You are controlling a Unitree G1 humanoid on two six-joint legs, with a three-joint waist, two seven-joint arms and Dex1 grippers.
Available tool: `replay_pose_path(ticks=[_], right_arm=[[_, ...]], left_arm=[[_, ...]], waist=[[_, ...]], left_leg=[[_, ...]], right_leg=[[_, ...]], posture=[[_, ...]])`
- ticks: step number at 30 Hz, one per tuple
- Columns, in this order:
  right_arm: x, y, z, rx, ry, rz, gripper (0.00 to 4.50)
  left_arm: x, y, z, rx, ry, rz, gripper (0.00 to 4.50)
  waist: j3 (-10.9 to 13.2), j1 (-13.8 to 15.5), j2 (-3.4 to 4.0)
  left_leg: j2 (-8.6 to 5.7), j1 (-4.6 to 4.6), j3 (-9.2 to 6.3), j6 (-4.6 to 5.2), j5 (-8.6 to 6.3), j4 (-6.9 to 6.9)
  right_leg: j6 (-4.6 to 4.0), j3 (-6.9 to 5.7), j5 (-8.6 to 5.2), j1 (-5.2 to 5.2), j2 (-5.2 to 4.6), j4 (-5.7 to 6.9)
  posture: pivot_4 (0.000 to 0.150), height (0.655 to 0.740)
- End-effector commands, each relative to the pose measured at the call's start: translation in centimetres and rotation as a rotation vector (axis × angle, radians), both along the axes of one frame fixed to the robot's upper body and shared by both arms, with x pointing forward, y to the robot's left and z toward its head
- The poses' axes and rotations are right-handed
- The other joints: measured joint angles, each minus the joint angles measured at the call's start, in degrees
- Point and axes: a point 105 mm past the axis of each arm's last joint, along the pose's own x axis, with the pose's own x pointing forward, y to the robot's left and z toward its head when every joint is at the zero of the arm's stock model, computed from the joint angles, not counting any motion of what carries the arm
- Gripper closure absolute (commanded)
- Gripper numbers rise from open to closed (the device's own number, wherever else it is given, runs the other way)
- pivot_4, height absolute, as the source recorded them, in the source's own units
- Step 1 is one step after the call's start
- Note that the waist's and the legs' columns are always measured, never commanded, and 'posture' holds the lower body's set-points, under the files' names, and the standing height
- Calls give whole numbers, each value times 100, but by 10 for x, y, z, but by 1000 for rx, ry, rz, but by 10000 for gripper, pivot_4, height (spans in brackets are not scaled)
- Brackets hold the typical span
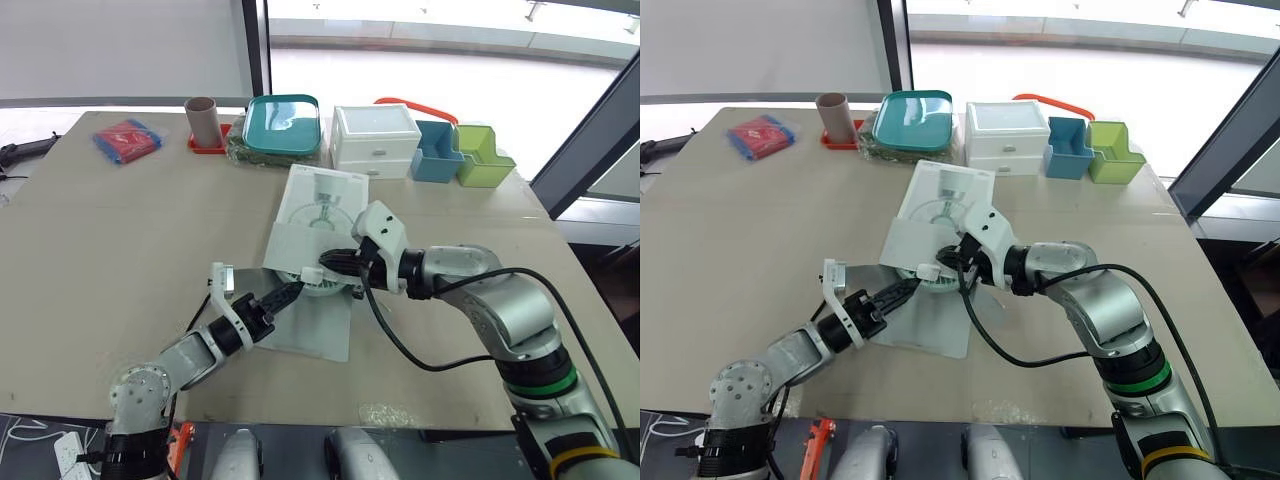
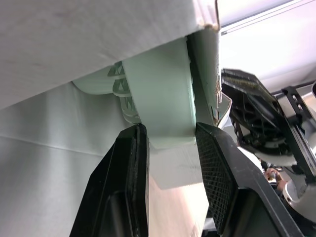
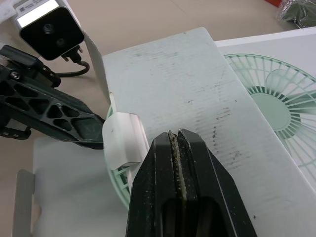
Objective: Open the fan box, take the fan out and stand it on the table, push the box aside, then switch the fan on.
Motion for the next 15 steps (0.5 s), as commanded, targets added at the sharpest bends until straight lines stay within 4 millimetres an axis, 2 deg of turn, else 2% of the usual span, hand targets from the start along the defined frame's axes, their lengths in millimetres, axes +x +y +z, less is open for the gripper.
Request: replay_pose_path(ticks=[1,15], right_arm=[[-5,2,12,14,-53,18,45000],[-3,4,13,19,-47,11,45000]], left_arm=[[-6,6,2,17,10,20,30449],[-11,14,5,85,-8,59,30449]], waist=[[0,3,0],[0,2,0]], left_leg=[[0,0,0,0,0,0],[0,-1,0,-1,1,-2]], right_leg=[[0,0,0,0,0,-1],[-2,0,1,1,0,-7]], posture=[[1500,7400],[1500,7400]])
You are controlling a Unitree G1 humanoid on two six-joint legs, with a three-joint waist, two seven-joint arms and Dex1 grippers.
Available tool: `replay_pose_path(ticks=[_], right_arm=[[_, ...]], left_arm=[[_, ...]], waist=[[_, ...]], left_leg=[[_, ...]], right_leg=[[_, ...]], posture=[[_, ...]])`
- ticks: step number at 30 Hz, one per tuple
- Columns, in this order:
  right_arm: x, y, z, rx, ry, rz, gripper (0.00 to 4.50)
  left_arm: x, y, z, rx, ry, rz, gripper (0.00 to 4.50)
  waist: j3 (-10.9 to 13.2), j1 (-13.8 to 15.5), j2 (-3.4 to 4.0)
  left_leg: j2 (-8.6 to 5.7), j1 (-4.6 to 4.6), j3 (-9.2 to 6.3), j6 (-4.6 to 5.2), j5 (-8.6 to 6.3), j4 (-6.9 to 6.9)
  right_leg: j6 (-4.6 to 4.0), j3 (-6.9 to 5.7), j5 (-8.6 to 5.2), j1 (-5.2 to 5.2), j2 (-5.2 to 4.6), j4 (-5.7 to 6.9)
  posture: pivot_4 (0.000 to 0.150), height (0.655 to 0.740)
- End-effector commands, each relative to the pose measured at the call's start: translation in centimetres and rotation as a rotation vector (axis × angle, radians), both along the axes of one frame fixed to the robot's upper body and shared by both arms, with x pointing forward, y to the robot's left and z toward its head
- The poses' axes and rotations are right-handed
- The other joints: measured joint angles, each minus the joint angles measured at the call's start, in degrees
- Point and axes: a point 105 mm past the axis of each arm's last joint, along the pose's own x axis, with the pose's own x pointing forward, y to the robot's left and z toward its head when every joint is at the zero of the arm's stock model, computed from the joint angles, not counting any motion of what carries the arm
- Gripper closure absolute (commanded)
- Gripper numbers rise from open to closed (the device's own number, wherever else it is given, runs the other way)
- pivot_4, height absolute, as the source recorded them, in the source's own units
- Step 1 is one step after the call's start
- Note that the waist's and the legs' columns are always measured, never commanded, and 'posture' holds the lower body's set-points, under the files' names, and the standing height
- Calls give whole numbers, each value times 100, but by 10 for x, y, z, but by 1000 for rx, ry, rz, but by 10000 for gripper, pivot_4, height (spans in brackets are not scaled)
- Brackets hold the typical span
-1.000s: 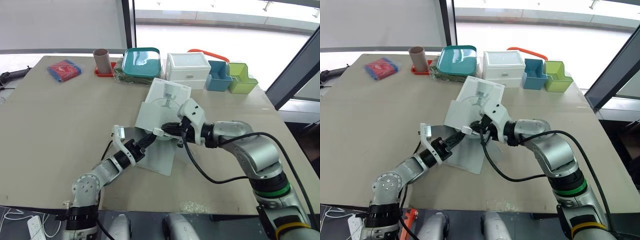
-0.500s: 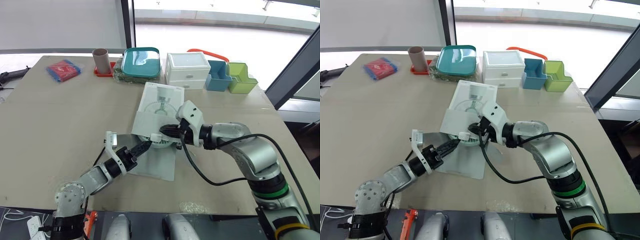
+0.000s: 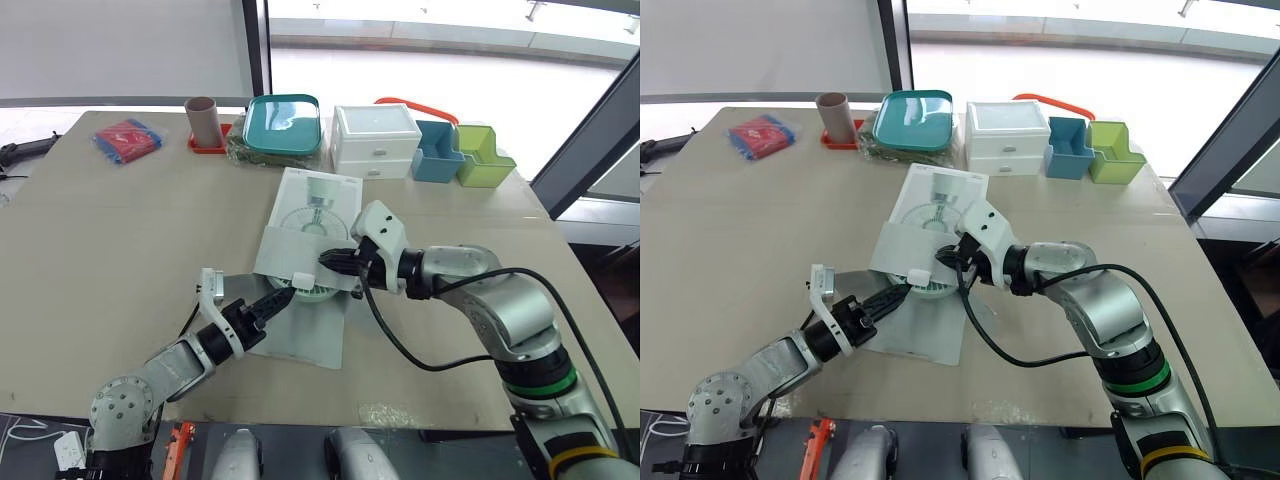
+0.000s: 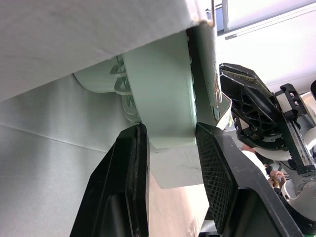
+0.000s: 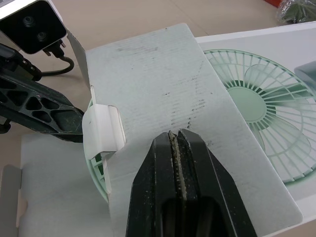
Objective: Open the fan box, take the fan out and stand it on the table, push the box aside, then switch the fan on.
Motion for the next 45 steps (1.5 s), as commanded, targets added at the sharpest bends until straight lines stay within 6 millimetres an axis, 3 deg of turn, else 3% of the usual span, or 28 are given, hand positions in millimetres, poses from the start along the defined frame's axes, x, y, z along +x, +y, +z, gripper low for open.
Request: replay_pose_path(ticks=[1,12,23,45], right_arm=[[-2,4,13,19,-45,16,45000],[-4,6,12,27,-39,25,45000],[0,10,17,22,-40,29,45000],[15,20,-9,-38,59,21,45000]], left_arm=[[-5,5,2,72,-37,15,30449],[-11,10,-16,107,22,22,30449],[-12,9,-15,106,9,29,30449],[-13,18,-15,121,-6,76,30449]], waist=[[0,-4,0],[0,-2,0],[0,-1,0],[-2,-24,-1]], left_leg=[[0,0,0,0,0,0],[2,0,1,0,0,-6],[1,1,1,0,0,-6],[5,5,2,0,0,-7]], right_leg=[[-1,0,0,0,1,-1],[-2,1,1,0,1,-8],[-3,0,2,2,0,-9],[-7,1,4,3,4,-14]], posture=[[1500,7400],[1500,7400],[1500,7400],[1500,7400]])
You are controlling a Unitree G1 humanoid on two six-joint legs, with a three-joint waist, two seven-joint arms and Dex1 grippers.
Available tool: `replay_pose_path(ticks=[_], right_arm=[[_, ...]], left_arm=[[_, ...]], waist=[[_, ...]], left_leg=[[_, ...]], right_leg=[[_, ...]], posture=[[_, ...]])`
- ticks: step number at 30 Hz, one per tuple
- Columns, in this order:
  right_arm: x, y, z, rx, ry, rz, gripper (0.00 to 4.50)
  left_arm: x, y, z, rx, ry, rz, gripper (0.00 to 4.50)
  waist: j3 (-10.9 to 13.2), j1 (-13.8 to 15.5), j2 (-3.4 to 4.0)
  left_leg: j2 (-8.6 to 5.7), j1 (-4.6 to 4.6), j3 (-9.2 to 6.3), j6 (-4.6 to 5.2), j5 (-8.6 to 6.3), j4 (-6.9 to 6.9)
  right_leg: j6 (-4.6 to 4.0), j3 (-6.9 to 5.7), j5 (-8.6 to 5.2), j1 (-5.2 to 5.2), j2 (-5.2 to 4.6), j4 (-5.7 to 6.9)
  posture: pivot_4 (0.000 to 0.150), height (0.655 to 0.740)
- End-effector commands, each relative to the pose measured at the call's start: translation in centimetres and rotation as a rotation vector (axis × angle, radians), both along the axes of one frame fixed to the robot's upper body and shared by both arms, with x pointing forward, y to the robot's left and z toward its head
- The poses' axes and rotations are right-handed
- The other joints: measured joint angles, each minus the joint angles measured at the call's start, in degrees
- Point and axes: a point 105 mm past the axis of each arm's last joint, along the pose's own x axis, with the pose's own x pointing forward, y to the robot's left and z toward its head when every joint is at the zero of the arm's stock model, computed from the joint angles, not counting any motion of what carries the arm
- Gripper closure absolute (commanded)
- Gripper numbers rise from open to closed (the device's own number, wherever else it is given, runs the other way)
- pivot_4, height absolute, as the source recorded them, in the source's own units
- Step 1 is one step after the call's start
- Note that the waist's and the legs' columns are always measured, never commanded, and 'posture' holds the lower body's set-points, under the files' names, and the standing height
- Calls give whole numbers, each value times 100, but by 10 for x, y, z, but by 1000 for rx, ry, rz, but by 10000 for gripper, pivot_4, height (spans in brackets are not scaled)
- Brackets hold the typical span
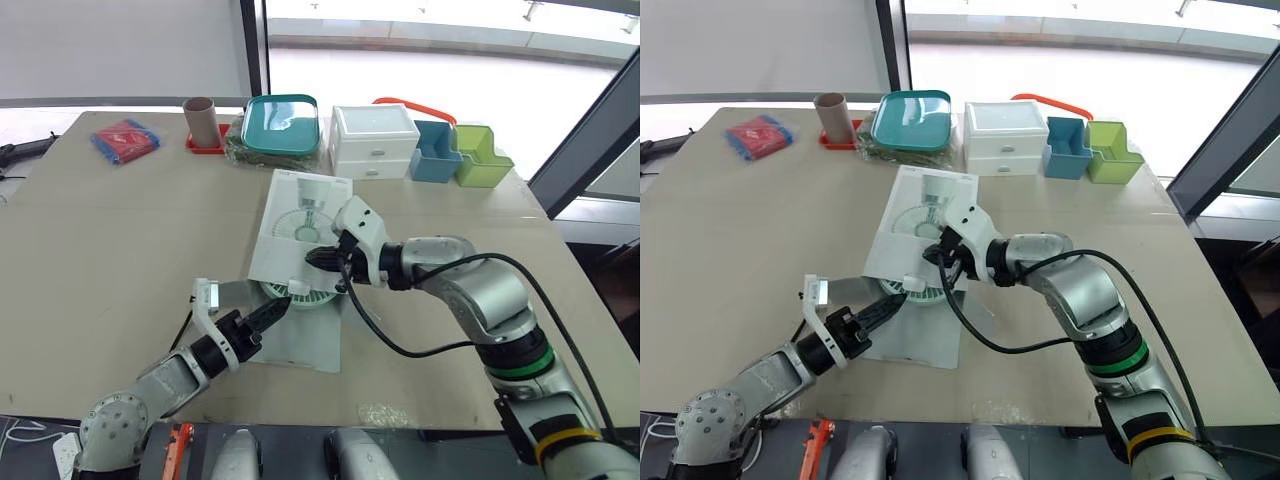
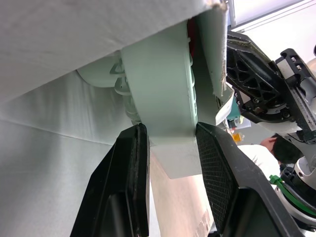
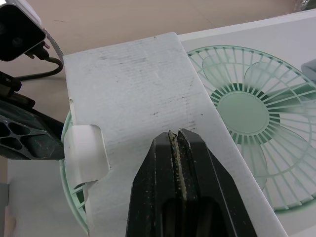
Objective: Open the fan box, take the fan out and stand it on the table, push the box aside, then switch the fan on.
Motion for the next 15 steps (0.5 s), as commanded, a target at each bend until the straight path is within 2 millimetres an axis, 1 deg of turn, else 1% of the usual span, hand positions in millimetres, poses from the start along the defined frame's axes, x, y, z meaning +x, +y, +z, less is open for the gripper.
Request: replay_pose_path(ticks=[1,7,15], right_arm=[[6,-1,-5,-15,11,-18,45000],[13,-3,-11,-24,9,-40,45000],[17,1,-10,-16,5,-41,45000]], left_arm=[[0,12,-8,69,18,48,30449],[-3,12,-9,68,22,51,30449],[-10,13,-10,68,29,49,30449]], waist=[[-1,-3,0],[-1,-17,-1],[-2,-39,-1]], left_leg=[[2,1,1,0,0,0],[5,7,2,-1,0,0],[8,12,2,-2,1,0]], right_leg=[[-1,1,1,0,1,0],[-5,3,3,3,6,0],[-8,5,5,6,10,0]], posture=[[1500,7400],[1500,7400],[1500,7400]])
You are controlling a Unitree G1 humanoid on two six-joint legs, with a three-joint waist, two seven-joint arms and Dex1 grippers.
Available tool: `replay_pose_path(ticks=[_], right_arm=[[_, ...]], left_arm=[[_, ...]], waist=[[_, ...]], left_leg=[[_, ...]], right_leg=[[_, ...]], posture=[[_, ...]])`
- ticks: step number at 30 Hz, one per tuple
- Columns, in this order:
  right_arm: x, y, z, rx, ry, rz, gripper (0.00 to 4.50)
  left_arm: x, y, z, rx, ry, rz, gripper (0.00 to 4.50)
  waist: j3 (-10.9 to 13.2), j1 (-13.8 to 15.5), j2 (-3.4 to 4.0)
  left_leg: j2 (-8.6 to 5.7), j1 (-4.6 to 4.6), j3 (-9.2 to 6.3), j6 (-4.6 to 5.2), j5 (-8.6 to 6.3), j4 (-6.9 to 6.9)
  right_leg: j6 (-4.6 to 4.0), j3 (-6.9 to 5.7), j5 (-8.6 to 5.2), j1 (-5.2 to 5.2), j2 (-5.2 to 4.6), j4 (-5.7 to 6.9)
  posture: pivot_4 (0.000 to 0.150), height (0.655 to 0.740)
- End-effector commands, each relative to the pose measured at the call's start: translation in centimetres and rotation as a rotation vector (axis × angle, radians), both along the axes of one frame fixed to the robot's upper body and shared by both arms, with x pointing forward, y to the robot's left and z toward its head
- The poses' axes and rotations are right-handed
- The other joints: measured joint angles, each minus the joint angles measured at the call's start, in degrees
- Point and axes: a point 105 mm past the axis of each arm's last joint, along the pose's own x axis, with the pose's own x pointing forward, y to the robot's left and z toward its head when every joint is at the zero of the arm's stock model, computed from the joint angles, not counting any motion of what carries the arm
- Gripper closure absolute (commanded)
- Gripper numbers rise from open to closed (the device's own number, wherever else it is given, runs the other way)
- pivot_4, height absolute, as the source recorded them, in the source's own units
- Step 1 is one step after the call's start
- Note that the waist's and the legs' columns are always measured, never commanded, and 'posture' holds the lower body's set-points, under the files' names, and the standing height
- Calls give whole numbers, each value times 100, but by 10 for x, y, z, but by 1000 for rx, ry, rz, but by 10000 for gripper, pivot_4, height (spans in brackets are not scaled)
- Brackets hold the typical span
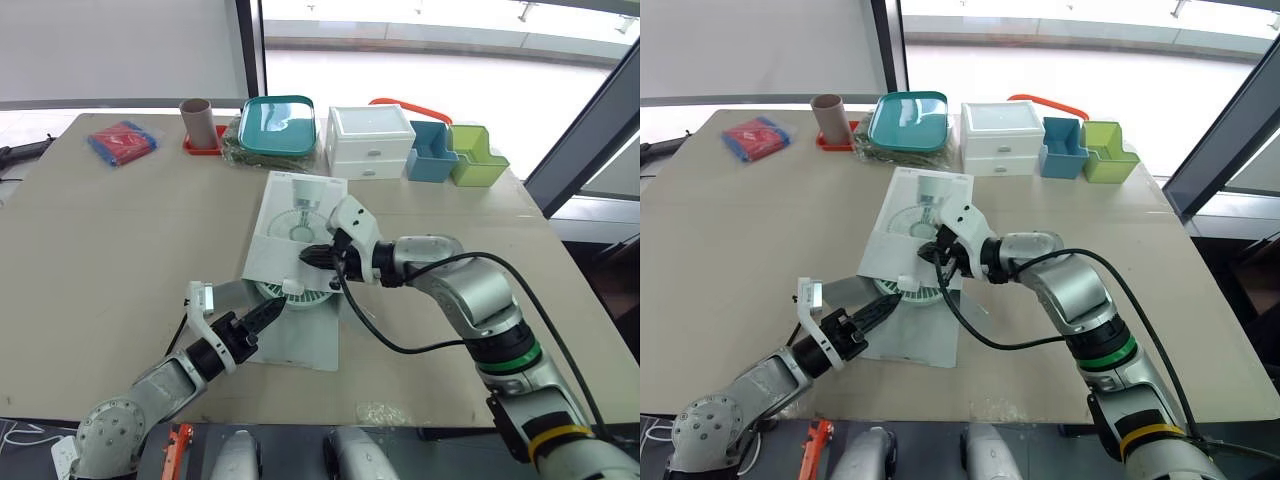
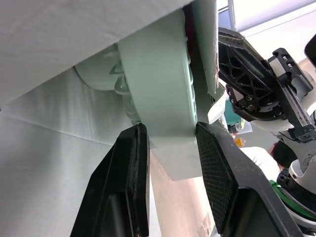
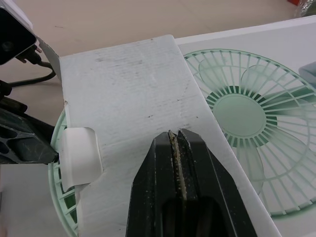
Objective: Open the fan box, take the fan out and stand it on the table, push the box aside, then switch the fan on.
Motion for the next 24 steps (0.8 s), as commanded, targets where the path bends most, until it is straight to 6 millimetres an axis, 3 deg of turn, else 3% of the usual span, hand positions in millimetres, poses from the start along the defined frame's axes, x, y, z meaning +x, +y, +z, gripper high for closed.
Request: replay_pose_path(ticks=[1,14,24], right_arm=[[8,-5,-7,-32,9,-48,45000],[8,-2,-6,-30,3,-32,45000],[10,3,-4,-34,-4,-22,45000]], left_arm=[[-6,9,-7,68,25,21,30449],[-28,16,-20,56,102,19,30449],[-33,19,-25,64,122,34,30449]], waist=[[0,-2,-1],[-1,-7,0],[-1,-20,1]], left_leg=[[0,0,0,0,0,0],[1,1,0,0,0,-6],[2,2,2,0,0,-10]], right_leg=[[0,0,0,0,0,0],[1,1,-1,-1,0,-2],[1,3,-1,-1,1,-7]], posture=[[1500,7400],[1500,7400],[1500,7400]])
